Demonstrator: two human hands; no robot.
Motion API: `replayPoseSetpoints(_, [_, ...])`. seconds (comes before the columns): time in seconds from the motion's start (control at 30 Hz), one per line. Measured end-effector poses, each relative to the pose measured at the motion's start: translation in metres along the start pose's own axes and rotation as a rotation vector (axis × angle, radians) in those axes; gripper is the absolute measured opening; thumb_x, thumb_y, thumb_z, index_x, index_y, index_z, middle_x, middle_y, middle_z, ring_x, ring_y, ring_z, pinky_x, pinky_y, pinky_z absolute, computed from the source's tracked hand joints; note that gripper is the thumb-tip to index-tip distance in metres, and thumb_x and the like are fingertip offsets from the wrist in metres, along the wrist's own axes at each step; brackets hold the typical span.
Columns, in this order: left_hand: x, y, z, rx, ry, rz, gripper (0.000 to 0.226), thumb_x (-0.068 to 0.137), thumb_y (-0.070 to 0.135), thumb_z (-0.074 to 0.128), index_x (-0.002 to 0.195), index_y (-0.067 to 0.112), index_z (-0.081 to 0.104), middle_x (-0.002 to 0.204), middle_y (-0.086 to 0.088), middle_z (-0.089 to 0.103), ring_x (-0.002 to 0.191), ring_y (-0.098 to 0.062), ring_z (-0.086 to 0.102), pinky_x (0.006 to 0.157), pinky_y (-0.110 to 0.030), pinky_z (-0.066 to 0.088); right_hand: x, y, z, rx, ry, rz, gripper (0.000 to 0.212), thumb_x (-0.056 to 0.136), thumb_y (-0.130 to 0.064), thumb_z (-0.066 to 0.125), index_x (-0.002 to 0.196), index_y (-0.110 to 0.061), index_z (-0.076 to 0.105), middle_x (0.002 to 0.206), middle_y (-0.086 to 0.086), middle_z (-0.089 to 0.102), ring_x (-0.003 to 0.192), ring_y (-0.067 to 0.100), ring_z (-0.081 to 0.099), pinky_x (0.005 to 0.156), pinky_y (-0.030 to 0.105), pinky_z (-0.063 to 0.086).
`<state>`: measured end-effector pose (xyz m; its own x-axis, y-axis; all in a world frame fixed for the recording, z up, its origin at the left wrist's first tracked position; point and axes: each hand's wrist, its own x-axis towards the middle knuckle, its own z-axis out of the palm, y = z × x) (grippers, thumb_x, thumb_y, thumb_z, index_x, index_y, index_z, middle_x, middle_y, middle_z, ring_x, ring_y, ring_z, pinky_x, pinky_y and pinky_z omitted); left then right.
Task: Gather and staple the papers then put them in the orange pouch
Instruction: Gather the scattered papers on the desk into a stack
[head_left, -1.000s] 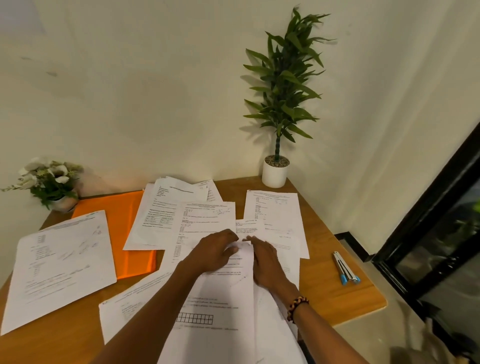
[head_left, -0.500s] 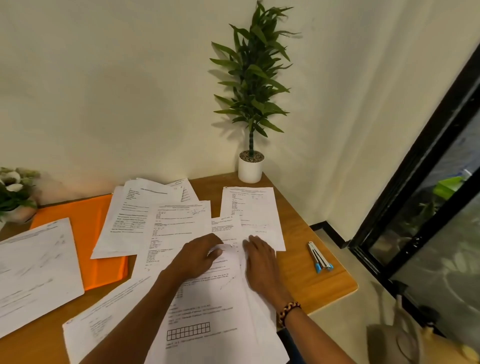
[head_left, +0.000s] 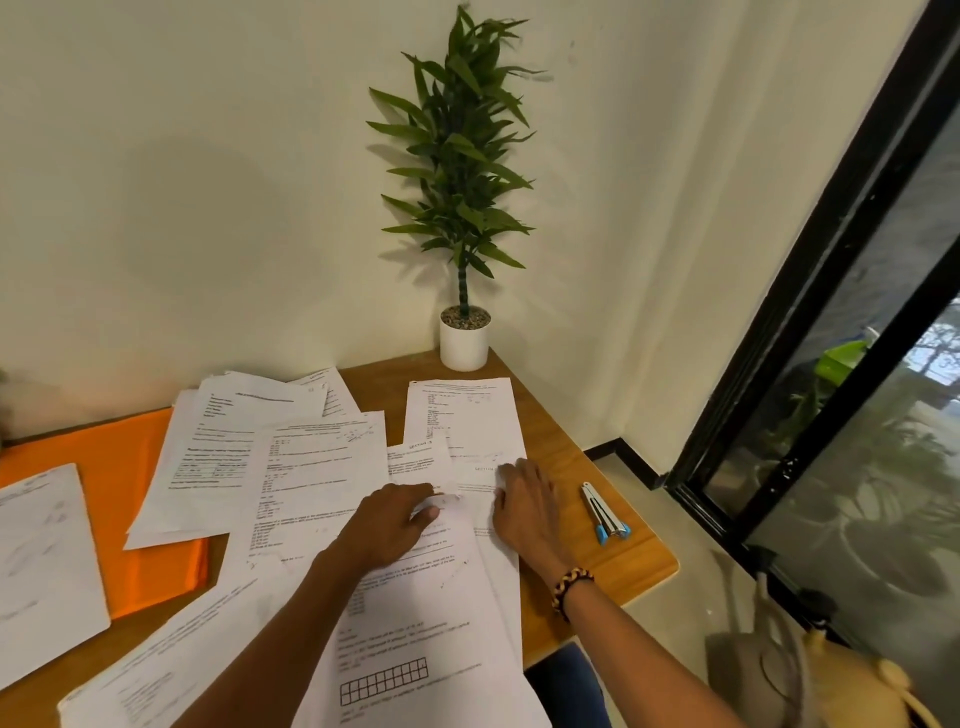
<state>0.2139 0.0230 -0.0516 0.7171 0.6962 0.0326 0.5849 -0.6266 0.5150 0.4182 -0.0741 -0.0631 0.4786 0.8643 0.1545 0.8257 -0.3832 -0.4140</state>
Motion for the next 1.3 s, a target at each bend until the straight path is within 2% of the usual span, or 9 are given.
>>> replayPoseSetpoints(0.07, [0.006, 0.006, -0.003, 0.059, 0.006, 0.021, 0.038, 0.100, 0.054, 0.043, 0.114, 0.025, 0.062, 0.116, 0.004, 0.070, 0.098, -0.012, 0.063, 0.083, -0.025, 0.047, 0.007, -0.003, -0.005, 0.026, -0.024, 0.023, 0.032, 0.100, -0.026, 0.054, 0.131, -0.017, 0.055, 0.134, 0.005, 0.055, 0.125, 0.023, 0.046, 0.103, 0.037, 0.041])
replayPoseSetpoints(0.2, [0.020, 0.016, -0.009, 0.123, 0.000, 0.043, 0.036, 0.102, 0.051, 0.043, 0.119, 0.025, 0.060, 0.119, 0.003, 0.068, 0.100, -0.013, 0.061, 0.083, -0.026, 0.044, 0.032, -0.014, -0.022, 0.345, -0.033, 0.312, 0.041, 0.094, -0.018, 0.065, 0.132, -0.014, 0.050, 0.138, 0.008, 0.049, 0.131, 0.028, 0.043, 0.106, 0.038, 0.041])
replayPoseSetpoints(0.33, [0.028, 0.022, -0.009, 0.077, -0.084, 0.043, 0.044, 0.102, 0.051, 0.043, 0.141, 0.033, 0.051, 0.149, 0.005, 0.052, 0.133, -0.019, 0.051, 0.109, -0.034, 0.039, 0.086, 0.001, 0.000, 0.423, -0.091, 0.545, 0.058, 0.070, -0.032, 0.072, 0.122, -0.013, 0.054, 0.130, 0.010, 0.057, 0.112, 0.034, 0.059, 0.085, 0.048, 0.059])
replayPoseSetpoints(0.4, [0.027, 0.025, -0.007, 0.066, -0.121, 0.020, 0.046, 0.103, 0.048, 0.044, 0.146, 0.033, 0.047, 0.157, 0.006, 0.042, 0.143, -0.021, 0.041, 0.117, -0.037, 0.032, 0.109, 0.011, 0.018, 0.431, -0.111, 0.606, 0.066, 0.060, -0.033, 0.071, 0.121, -0.013, 0.055, 0.131, 0.013, 0.057, 0.110, 0.036, 0.060, 0.088, 0.051, 0.058])
replayPoseSetpoints(0.53, [0.027, 0.024, -0.005, 0.042, -0.110, -0.004, 0.046, 0.102, 0.047, 0.047, 0.146, 0.032, 0.048, 0.157, 0.006, 0.041, 0.145, -0.023, 0.039, 0.118, -0.039, 0.031, 0.101, -0.034, -0.026, 0.508, -0.097, 0.649, 0.074, 0.077, -0.022, 0.075, 0.140, -0.008, 0.038, 0.145, 0.016, 0.037, 0.129, 0.039, 0.043, 0.098, 0.043, 0.046])
replayPoseSetpoints(0.63, [0.026, 0.022, -0.003, 0.039, -0.110, -0.004, 0.046, 0.103, 0.044, 0.048, 0.146, 0.030, 0.050, 0.156, 0.005, 0.044, 0.143, -0.023, 0.042, 0.117, -0.037, 0.032, 0.124, -0.028, -0.016, 0.603, -0.096, 0.704, 0.072, 0.067, -0.022, 0.076, 0.131, -0.006, 0.047, 0.135, 0.015, 0.048, 0.119, 0.035, 0.050, 0.093, 0.045, 0.049])
replayPoseSetpoints(0.77, [0.027, 0.022, -0.002, 0.032, -0.117, -0.014, 0.047, 0.103, 0.047, 0.047, 0.147, 0.030, 0.048, 0.157, 0.005, 0.041, 0.144, -0.023, 0.040, 0.117, -0.037, 0.031, 0.160, 0.006, 0.021, 0.631, -0.135, 0.673, 0.024, 0.065, -0.023, 0.071, 0.086, -0.013, 0.064, 0.091, 0.009, 0.067, 0.078, 0.027, 0.059, 0.066, 0.031, 0.041])
replayPoseSetpoints(1.0, [0.032, 0.019, -0.001, 0.049, -0.136, -0.046, 0.049, 0.102, 0.050, 0.046, 0.144, 0.025, 0.051, 0.153, 0.004, 0.048, 0.139, -0.023, 0.046, 0.112, -0.034, 0.036, 0.127, -0.026, -0.026, 0.822, -0.093, 0.537, 0.012, 0.086, -0.002, 0.068, 0.093, -0.012, 0.068, 0.105, 0.011, 0.073, 0.089, 0.026, 0.066, 0.088, 0.042, 0.059])
replayPoseSetpoints(1.3, [0.034, 0.022, -0.007, 0.062, -0.132, -0.061, 0.034, 0.100, 0.050, 0.047, 0.109, 0.021, 0.060, 0.126, 0.000, 0.066, 0.114, -0.024, 0.061, 0.099, -0.034, 0.048, 0.128, -0.032, -0.044, 0.680, 0.075, 0.395, 0.010, 0.091, -0.001, 0.059, 0.089, -0.011, 0.057, 0.083, 0.002, 0.058, 0.079, 0.026, 0.058, 0.060, 0.026, 0.043])
